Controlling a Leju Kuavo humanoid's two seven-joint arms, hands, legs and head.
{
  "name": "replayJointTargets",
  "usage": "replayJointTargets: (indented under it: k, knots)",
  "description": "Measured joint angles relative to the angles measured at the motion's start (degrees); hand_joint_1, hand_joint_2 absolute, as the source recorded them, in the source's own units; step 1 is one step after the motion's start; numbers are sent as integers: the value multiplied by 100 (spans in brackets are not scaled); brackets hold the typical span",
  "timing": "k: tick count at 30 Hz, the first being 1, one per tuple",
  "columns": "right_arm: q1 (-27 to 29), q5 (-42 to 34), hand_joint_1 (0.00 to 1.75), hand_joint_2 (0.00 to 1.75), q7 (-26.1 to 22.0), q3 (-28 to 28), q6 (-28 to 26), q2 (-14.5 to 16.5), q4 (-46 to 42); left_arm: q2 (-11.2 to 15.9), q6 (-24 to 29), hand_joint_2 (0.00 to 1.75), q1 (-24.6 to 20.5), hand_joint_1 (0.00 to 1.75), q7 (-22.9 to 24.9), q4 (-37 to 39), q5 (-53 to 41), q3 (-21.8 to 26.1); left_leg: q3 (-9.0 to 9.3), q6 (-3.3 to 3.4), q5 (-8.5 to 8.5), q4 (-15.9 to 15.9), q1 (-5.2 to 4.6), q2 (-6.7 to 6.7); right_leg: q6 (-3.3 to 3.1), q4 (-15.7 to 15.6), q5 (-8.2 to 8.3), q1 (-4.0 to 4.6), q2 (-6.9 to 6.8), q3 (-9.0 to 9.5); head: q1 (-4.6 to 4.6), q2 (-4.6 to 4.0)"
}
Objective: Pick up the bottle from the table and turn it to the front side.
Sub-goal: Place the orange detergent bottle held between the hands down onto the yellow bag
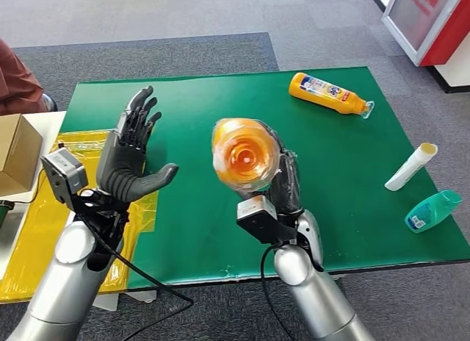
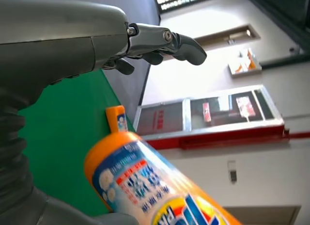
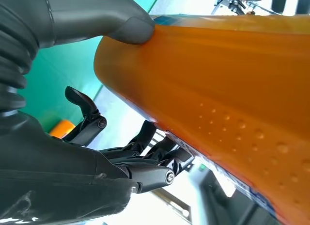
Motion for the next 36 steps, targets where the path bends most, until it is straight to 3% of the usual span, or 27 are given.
replayJointTargets:
  k: [14, 24, 34, 36]
  knots:
    - [-286, 463, 175, 175, 241, 378, -78, -58, 137, 96, -731, 175, -698, 0, 298, 131, -101, -892, -1, 0, 0, 0, 0, 0, -1, 0, 4, 0, 0, 1, -1, 0]
    - [-299, 879, 175, 175, 489, 403, 23, -74, 175, 206, -763, 175, -1056, 0, 406, 131, -504, -1189, -1, 0, 1, 0, 0, 0, -2, 0, 4, -1, -1, 1, 1, 0]
    - [-445, 1243, 175, 175, 727, 493, 138, -75, 517, 169, -551, 175, -1094, 0, 547, 131, -966, -1257, 0, 0, 2, 0, 0, 0, -2, 0, 4, -1, 0, 0, 0, 0]
    - [-513, 1278, 175, 175, 733, 502, 162, -68, 658, 150, -478, 175, -1094, 87, 574, 130, -1175, -1281, 0, 0, 2, 0, 0, 0, -2, 0, 4, -1, 0, 0, 0, 0]
